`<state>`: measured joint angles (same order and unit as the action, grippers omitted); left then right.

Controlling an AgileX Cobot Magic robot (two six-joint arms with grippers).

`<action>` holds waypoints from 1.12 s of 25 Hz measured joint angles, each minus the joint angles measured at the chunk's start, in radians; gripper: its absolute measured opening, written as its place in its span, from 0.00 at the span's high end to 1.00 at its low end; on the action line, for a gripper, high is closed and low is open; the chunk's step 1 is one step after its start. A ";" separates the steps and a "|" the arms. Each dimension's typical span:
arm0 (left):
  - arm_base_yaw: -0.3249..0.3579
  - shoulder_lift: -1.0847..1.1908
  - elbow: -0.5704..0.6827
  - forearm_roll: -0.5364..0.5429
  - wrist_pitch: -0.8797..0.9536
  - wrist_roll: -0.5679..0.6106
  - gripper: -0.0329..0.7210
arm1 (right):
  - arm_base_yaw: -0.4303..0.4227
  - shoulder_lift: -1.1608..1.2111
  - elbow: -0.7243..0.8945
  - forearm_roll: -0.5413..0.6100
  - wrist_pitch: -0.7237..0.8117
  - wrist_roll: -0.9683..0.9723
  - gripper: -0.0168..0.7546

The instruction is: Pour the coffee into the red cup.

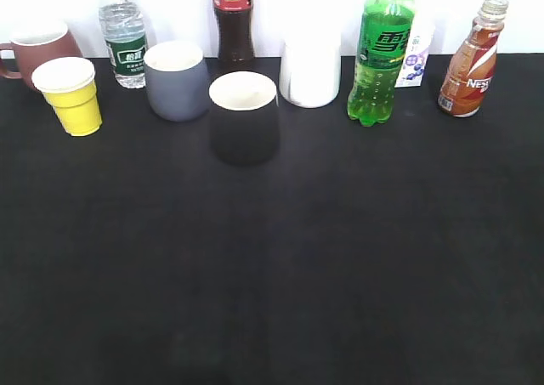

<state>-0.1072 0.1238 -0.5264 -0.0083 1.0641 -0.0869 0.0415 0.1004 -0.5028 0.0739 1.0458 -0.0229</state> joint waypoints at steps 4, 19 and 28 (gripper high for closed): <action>0.074 -0.128 0.000 0.000 -0.001 0.000 0.36 | -0.024 -0.106 0.000 0.000 -0.001 0.000 0.26; 0.118 -0.131 0.003 -0.001 -0.001 0.000 0.36 | -0.024 -0.109 0.000 0.001 -0.002 0.000 0.26; 0.118 -0.131 0.003 -0.001 -0.001 0.000 0.36 | -0.025 -0.109 0.000 0.001 -0.003 0.000 0.26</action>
<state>0.0107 -0.0074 -0.5231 -0.0093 1.0635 -0.0869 0.0163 -0.0086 -0.5028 0.0749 1.0426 -0.0229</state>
